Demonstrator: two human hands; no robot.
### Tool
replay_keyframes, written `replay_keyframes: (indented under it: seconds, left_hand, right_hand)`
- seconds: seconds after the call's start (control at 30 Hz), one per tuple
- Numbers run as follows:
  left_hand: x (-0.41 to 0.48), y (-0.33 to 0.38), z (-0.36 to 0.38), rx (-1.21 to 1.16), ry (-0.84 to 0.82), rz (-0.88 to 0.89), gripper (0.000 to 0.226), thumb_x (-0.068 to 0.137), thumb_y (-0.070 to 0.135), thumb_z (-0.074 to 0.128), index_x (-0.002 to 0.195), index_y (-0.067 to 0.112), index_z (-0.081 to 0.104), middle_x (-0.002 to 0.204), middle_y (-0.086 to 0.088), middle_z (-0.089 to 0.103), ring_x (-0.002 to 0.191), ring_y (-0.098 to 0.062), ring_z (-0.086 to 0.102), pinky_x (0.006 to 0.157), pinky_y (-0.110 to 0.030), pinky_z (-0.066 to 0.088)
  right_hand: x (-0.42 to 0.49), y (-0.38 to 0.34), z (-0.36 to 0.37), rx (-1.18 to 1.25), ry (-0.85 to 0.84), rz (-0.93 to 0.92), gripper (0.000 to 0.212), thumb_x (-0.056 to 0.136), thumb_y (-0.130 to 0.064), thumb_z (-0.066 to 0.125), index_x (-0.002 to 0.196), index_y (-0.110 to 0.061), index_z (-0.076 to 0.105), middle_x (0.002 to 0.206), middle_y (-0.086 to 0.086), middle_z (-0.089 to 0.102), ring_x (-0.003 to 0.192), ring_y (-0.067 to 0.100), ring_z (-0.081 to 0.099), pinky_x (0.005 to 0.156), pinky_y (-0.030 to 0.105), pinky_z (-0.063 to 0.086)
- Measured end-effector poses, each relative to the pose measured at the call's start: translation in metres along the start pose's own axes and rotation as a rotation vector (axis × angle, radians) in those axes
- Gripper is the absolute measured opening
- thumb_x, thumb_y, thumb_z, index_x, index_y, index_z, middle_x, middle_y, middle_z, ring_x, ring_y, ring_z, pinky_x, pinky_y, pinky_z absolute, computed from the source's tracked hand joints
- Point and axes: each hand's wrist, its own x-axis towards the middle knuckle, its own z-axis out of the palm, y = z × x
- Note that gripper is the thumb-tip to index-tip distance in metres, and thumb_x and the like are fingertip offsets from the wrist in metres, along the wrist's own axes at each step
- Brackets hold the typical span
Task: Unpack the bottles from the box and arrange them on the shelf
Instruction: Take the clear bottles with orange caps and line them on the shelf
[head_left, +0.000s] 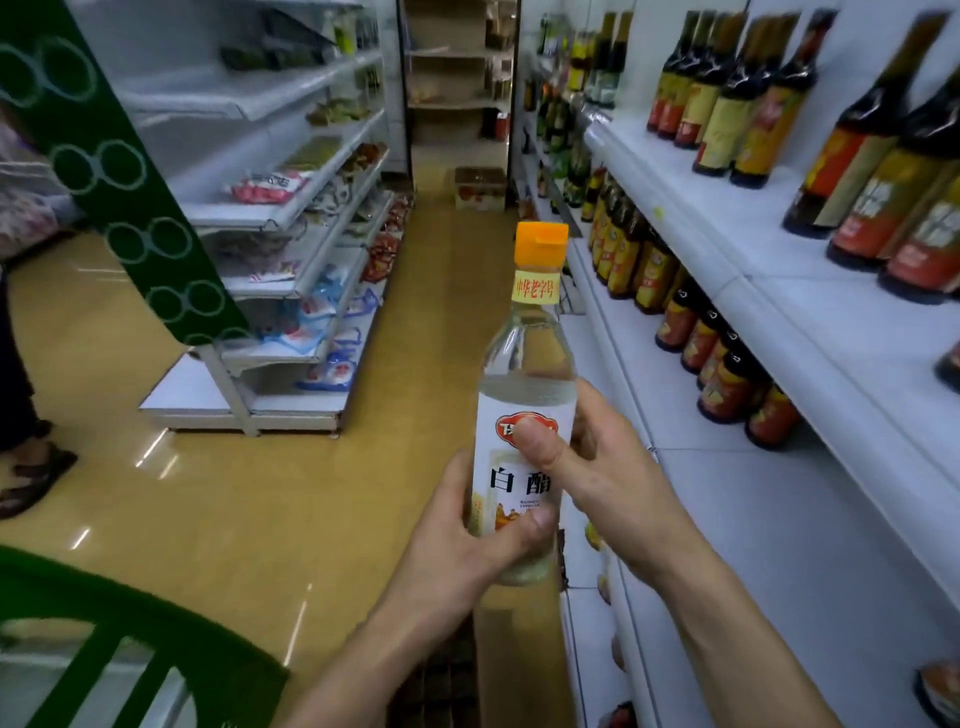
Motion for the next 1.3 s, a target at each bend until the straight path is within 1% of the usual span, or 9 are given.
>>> replay_keyframes:
  seconds: [0.07, 0.23, 0.37, 0.47, 0.53, 0.67, 0.87, 1.1, 1.3]
  left_hand:
    - [0.002, 0.015, 0.006, -0.002, -0.012, 0.029, 0.049, 0.081, 0.03, 0.084, 0.123, 0.033, 0.058, 0.108, 0.005, 0.077, 0.099, -0.008, 0.074, 0.077, -0.021, 0.058]
    - [0.005, 0.053, 0.026, -0.023, -0.064, 0.103, 0.04, 0.086, 0.02, 0.078, 0.119, 0.03, 0.058, 0.103, 0.006, 0.078, 0.091, -0.005, 0.075, 0.07, -0.015, 0.056]
    - [0.009, 0.076, 0.047, -0.025, -0.088, 0.176, 0.041, 0.083, 0.025, 0.081, 0.117, 0.034, 0.061, 0.106, 0.0, 0.077, 0.097, -0.013, 0.074, 0.076, -0.021, 0.059]
    - [0.011, 0.091, 0.065, -0.036, -0.132, 0.223, 0.04, 0.078, 0.032, 0.086, 0.11, 0.042, 0.063, 0.104, -0.001, 0.077, 0.095, -0.015, 0.075, 0.076, -0.023, 0.059]
    - [0.013, 0.098, 0.076, -0.038, -0.154, 0.236, 0.047, 0.076, 0.035, 0.085, 0.116, 0.039, 0.061, 0.104, 0.0, 0.076, 0.095, -0.014, 0.075, 0.075, -0.021, 0.059]
    - [0.017, 0.11, 0.1, -0.049, -0.221, 0.285, 0.056, 0.073, 0.038, 0.083, 0.123, 0.032, 0.057, 0.102, 0.003, 0.077, 0.093, -0.011, 0.075, 0.074, -0.021, 0.059]
    - [0.032, 0.118, 0.129, -0.082, -0.357, 0.29, 0.055, 0.076, 0.034, 0.084, 0.125, 0.029, 0.058, 0.104, -0.002, 0.077, 0.097, -0.018, 0.075, 0.078, -0.026, 0.06]
    - [0.052, 0.125, 0.161, -0.089, -0.615, 0.284, 0.052, 0.081, 0.029, 0.083, 0.126, 0.035, 0.058, 0.111, 0.003, 0.077, 0.104, -0.015, 0.074, 0.089, -0.033, 0.061]
    - [0.062, 0.124, 0.192, -0.077, -0.793, 0.278, 0.054, 0.067, 0.043, 0.084, 0.117, 0.041, 0.063, 0.108, 0.004, 0.078, 0.101, -0.013, 0.075, 0.083, -0.028, 0.06]
  right_hand:
    - [-0.001, -0.015, -0.008, -0.004, 0.011, -0.032, 0.039, 0.086, -0.043, 0.068, 0.123, -0.033, 0.062, 0.11, -0.007, 0.076, 0.102, 0.008, 0.072, 0.078, 0.026, 0.058]
    - [-0.007, -0.052, -0.031, -0.01, 0.055, -0.121, 0.041, 0.085, -0.043, 0.068, 0.123, -0.029, 0.062, 0.109, -0.007, 0.077, 0.102, 0.012, 0.074, 0.081, 0.031, 0.061]
    - [-0.017, -0.078, -0.051, -0.015, 0.092, -0.184, 0.043, 0.083, -0.041, 0.068, 0.124, -0.027, 0.062, 0.108, -0.008, 0.077, 0.1, 0.008, 0.074, 0.079, 0.025, 0.06]
    - [-0.027, -0.092, -0.068, -0.035, 0.143, -0.209, 0.044, 0.083, -0.042, 0.068, 0.124, -0.027, 0.062, 0.108, -0.005, 0.078, 0.1, 0.011, 0.075, 0.078, 0.028, 0.061]
    - [-0.034, -0.101, -0.078, -0.055, 0.163, -0.225, 0.045, 0.083, -0.041, 0.067, 0.125, -0.028, 0.062, 0.108, -0.007, 0.077, 0.1, 0.008, 0.074, 0.077, 0.024, 0.06]
    - [-0.05, -0.117, -0.097, -0.07, 0.218, -0.232, 0.043, 0.081, -0.04, 0.067, 0.121, -0.027, 0.063, 0.099, -0.005, 0.078, 0.083, -0.001, 0.072, 0.057, 0.011, 0.052]
    - [-0.064, -0.122, -0.118, -0.106, 0.38, -0.236, 0.042, 0.083, -0.042, 0.069, 0.122, -0.029, 0.065, 0.113, -0.004, 0.077, 0.107, 0.013, 0.073, 0.09, 0.038, 0.06]
    - [-0.088, -0.129, -0.137, -0.2, 0.593, -0.207, 0.043, 0.084, -0.044, 0.069, 0.125, -0.035, 0.063, 0.116, -0.012, 0.076, 0.111, 0.006, 0.07, 0.094, 0.033, 0.057]
    - [-0.114, -0.133, -0.146, -0.256, 0.784, -0.149, 0.04, 0.082, -0.046, 0.069, 0.121, -0.038, 0.064, 0.112, -0.013, 0.076, 0.107, 0.004, 0.071, 0.088, 0.03, 0.059]
